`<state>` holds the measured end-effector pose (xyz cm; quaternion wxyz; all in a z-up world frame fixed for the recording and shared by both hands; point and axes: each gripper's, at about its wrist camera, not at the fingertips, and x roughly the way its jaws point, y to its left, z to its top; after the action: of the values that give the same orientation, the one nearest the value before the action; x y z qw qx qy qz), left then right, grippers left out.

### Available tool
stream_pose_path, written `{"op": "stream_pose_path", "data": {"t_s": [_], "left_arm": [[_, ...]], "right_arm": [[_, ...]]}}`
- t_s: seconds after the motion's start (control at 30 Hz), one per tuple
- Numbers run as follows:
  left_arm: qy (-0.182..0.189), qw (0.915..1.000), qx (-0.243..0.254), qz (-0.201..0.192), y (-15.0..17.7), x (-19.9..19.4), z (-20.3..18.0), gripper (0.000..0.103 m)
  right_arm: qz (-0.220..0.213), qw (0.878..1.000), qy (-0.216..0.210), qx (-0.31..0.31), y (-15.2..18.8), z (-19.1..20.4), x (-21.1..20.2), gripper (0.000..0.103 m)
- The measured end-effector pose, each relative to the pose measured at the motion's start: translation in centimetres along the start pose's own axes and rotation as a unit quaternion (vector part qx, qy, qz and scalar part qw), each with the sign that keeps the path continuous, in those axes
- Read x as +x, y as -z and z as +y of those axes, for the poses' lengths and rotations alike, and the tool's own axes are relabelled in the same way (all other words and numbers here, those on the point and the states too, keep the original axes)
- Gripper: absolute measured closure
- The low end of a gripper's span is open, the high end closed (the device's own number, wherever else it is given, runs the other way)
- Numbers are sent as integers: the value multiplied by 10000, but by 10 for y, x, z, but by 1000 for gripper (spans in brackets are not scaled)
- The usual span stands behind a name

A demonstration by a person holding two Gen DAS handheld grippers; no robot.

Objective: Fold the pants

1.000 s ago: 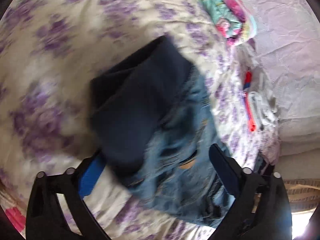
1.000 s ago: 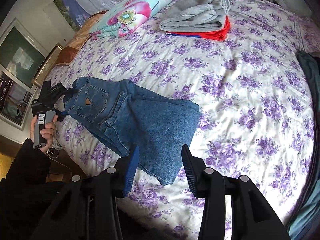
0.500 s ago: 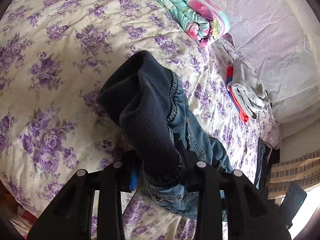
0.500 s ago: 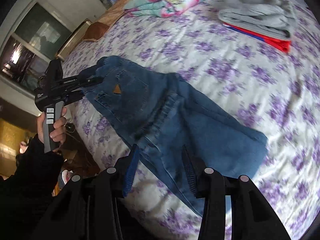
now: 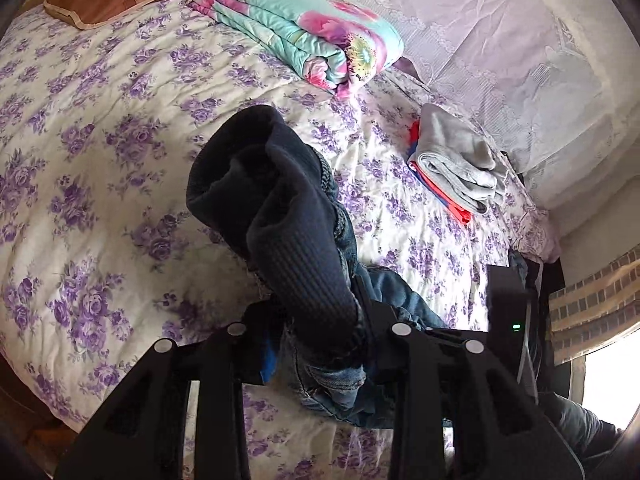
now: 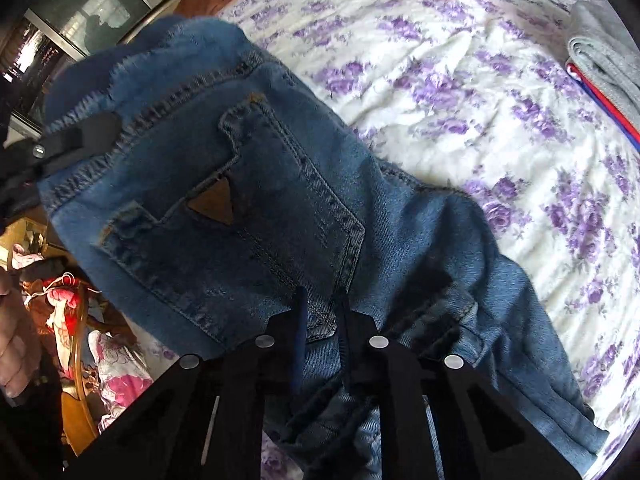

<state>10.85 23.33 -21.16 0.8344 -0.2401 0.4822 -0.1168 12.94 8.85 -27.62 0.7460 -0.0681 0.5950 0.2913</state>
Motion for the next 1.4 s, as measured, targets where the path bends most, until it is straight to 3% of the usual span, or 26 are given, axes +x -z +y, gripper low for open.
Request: {"op": "stream_pose_path", "data": {"t_s": [0.2,0.33,0.47,0.6,0.7,0.83,0.97,1.03,1.1,1.17,1.23,1.3,1.4], "left_arm": [[-81,9999,-48,106,-5,12,2,75],[79,9996,271,98,-5,3,-14,79],[144,9970,762,75,1,-6,-40,80],[397,9887,1446,55,14,-19,-85,80],[618,9722,2249,180,36,-23,-133,80],[869,9376,3283,750,83,3,-195,80],[844,9023,3881,1679,139,67,-227,79],[596,8939,3892,2141,160,113,-228,77],[590,8923,3771,2409,169,140,-225,72],[929,8982,3478,2523,162,138,-230,43],[1205,8980,3350,2584,157,125,-235,28],[1490,8960,3290,2584,152,108,-238,27],[1715,9085,3092,2229,130,74,-234,27]], "right_arm": [[137,9999,-49,-4,-4,1,7,89],[-102,9984,-377,401,7,-19,-35,87],[-471,9964,-260,659,34,-49,-87,87],[-934,9898,29,1074,70,-85,-144,87],[-1273,9806,260,1469,100,-111,-180,86],[-1625,9649,495,2004,146,-137,-217,87],[-1699,9551,604,2350,178,-157,-215,86],[-1568,9540,560,2494,188,-166,-196,86],[-1463,9543,413,2572,197,-169,-177,86],[-1290,9557,384,2619,204,-168,-165,86],[-1272,9559,353,2623,207,-165,-166,79],[-1386,9557,413,2565,207,-159,-178,70],[-1590,9573,469,2370,201,-148,-201,70]]}}
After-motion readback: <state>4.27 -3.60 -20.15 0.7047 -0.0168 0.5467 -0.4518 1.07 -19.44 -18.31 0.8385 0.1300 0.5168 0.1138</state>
